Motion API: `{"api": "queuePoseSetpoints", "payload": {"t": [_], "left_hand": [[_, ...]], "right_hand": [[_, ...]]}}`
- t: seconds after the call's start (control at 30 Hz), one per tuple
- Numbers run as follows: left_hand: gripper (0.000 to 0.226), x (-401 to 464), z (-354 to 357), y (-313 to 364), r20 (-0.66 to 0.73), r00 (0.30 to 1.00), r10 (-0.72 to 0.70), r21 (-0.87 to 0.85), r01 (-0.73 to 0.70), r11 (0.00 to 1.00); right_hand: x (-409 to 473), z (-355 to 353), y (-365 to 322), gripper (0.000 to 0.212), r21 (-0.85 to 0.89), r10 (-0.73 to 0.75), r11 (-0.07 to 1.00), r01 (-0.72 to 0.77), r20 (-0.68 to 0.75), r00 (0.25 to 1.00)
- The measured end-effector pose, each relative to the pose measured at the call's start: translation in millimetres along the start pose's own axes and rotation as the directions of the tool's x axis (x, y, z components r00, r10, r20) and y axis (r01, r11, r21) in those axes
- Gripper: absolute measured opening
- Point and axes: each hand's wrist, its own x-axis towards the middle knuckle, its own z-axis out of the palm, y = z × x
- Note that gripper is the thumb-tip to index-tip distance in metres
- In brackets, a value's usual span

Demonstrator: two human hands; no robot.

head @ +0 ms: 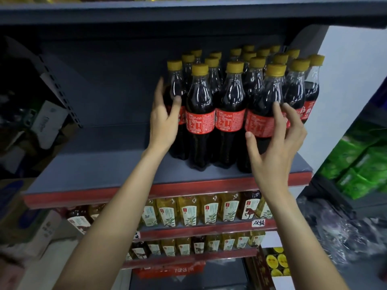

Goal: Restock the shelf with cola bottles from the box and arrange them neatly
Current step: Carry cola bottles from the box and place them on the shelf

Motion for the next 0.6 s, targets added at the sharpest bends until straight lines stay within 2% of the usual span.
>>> {"api": "queuePoseSetpoints", "payload": {"t": [0.13, 0.3, 0.4, 0.47, 0.53, 0.6], "left_hand": [[0.065, -28, -16, 10, -0.011, 1.000, -0.013, 0.038, 0.013, 0.999], [0.033, -96, -66, 19, -0.259, 0.963, 0.078, 0.119, -0.049, 0.992], [0.017, -147, -110, 13, -0.389, 0.904, 0.176, 0.271, -0.070, 0.960], [0.015, -182, -144, 3, -0.440, 0.870, 0.222, 0.360, -0.056, 0.931], [0.023, -219, -180, -13, -0.466, 0.857, 0.220, 0.454, 0.018, 0.891], [0.027, -256, -219, -31, -0.487, 0.861, 0.144, 0.507, 0.145, 0.849]], "right_hand": [[-10, -1, -24, 0.037, 0.131, -0.182, 0.973, 0.188, -0.059, 0.982], [-39, 17, -71, 0.021, 0.449, -0.314, 0.833, 0.322, -0.096, 0.945], [-74, 37, -104, 0.015, 0.639, -0.326, 0.717, 0.280, -0.047, 0.944], [-106, 52, -127, 0.013, 0.726, -0.343, 0.651, 0.222, 0.021, 0.939], [-143, 69, -152, 0.013, 0.780, -0.392, 0.607, 0.152, 0.128, 0.911], [-186, 86, -176, 0.014, 0.794, -0.447, 0.605, 0.067, 0.269, 0.853]]}}
